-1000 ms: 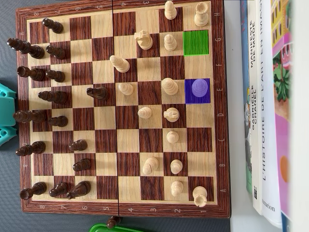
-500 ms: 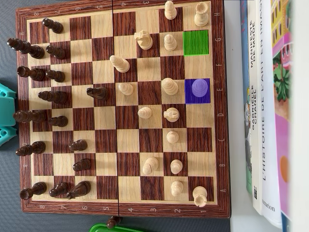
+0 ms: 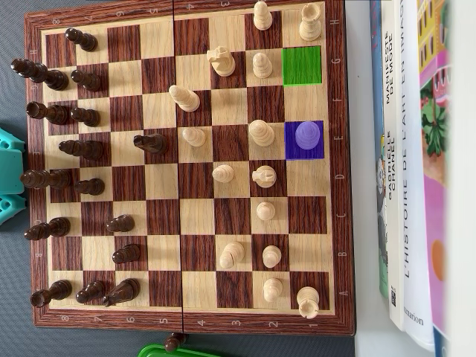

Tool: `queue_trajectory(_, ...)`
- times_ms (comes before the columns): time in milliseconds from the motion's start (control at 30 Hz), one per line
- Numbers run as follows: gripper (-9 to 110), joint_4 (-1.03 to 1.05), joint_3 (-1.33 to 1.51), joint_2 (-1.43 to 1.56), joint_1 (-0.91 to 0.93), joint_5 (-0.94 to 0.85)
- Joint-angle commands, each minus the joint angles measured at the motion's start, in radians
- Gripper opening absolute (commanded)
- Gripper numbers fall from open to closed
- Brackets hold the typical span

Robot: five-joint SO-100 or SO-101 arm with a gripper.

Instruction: Play chess

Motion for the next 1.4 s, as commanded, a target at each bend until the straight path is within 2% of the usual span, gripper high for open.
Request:
queue_trajectory(0, 14, -0.003, 0.02, -0.014, -0.006, 0.0)
queue_trajectory(1067, 14, 0.0, 0.015, -0.075, -0.002, -0.003)
queue_trajectory(1367, 14, 0.071, -0.138, -0.189, -0.006, -0.005)
